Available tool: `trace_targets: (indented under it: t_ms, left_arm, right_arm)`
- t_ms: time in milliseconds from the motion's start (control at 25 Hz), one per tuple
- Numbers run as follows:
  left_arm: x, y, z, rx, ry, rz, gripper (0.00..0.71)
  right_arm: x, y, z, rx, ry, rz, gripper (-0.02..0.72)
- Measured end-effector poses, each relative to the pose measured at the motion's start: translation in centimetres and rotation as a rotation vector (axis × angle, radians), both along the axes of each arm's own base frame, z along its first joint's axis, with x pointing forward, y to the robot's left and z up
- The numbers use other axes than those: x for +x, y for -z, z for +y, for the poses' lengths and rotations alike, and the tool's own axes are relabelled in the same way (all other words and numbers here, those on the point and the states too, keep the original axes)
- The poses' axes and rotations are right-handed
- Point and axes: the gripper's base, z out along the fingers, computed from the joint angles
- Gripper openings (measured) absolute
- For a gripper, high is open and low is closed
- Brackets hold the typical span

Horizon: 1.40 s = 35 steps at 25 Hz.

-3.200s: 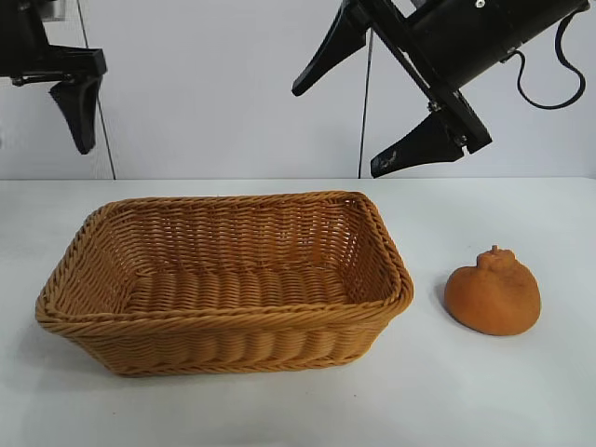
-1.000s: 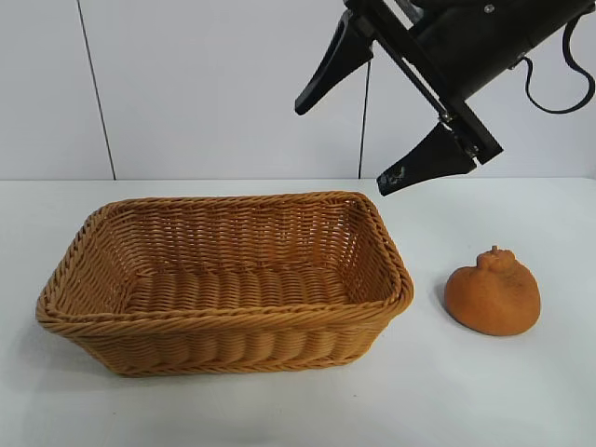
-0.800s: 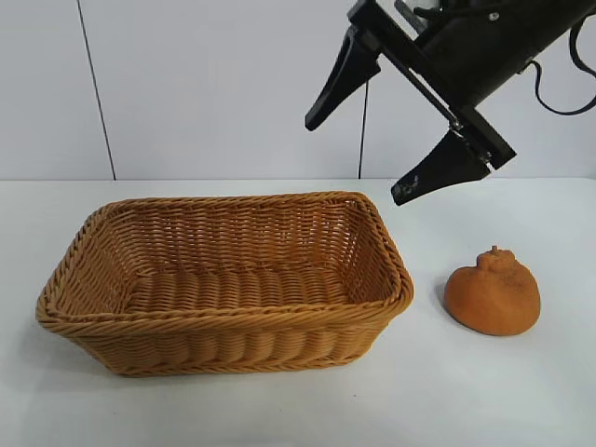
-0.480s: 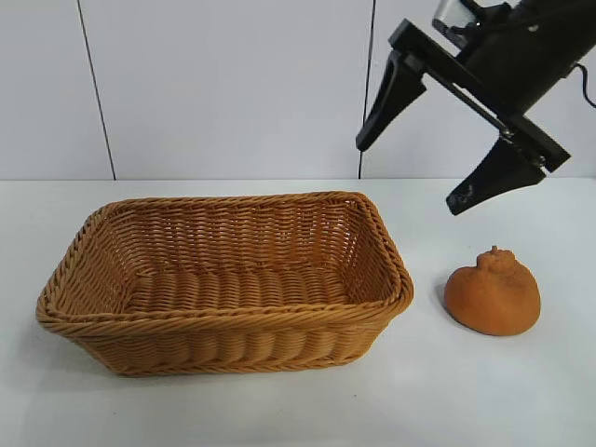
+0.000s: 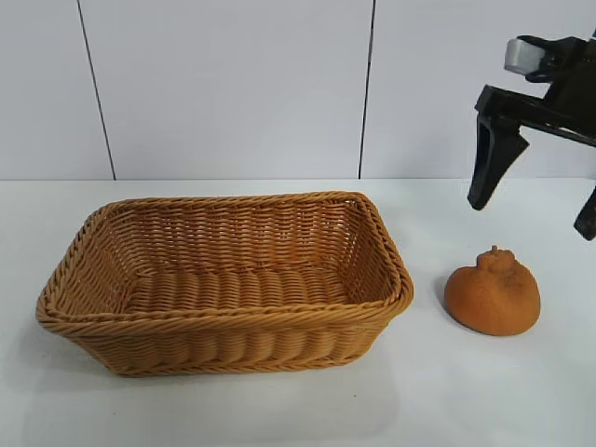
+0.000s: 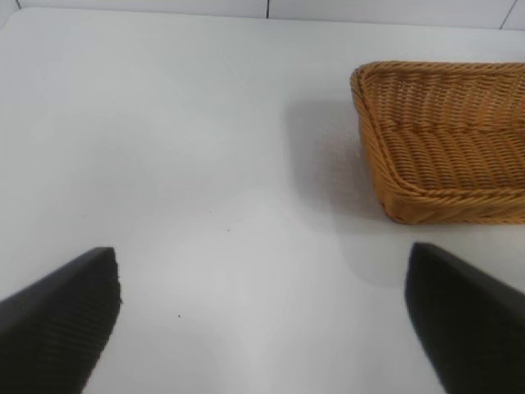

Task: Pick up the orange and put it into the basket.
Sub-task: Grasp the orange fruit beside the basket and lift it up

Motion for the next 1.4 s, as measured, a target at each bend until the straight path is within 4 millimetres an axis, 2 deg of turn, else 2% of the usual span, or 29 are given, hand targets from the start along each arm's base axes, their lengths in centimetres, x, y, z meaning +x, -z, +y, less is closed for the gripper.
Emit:
trace_targets:
  t_ms: [320, 440, 760, 880, 1000, 1080, 1280, 1400]
  left_arm:
    - [0.0, 0.0, 0.0, 0.0, 0.0, 0.001, 0.672]
    - [0.0, 0.0, 0.0, 0.0, 0.0, 0.001, 0.672]
    - [0.0, 0.0, 0.0, 0.0, 0.0, 0.001, 0.672]
    - [0.0, 0.0, 0.0, 0.0, 0.0, 0.001, 0.672]
    - [0.0, 0.0, 0.0, 0.0, 0.0, 0.001, 0.672]
    - [0.0, 0.0, 0.0, 0.0, 0.0, 0.001, 0.672]
    - [0.0, 0.0, 0.0, 0.0, 0.0, 0.001, 0.672]
    - [0.0, 0.0, 0.0, 0.0, 0.0, 0.001, 0.672]
  right_arm:
    - [1.3, 0.4, -0.1, -0.025, 0.029, -0.109, 0.694]
    - [2.0, 1.9, -0.1, -0.028, 0.034, -0.11, 0.694]
    - [3.6, 7.8, 0.2, -0.032, 0.052, -0.028, 0.694]
    - [3.8, 9.1, 0.2, -0.036, 0.053, -0.008, 0.694]
    - [3.8, 9.5, 0.2, -0.037, 0.054, -0.002, 0.685]
    - [3.8, 9.5, 0.2, -0.036, 0.055, -0.002, 0.61]
    - [3.7, 9.5, 0.2, -0.036, 0.054, 0.012, 0.314]
    - [3.7, 9.5, 0.2, -0.036, 0.054, 0.015, 0.169]
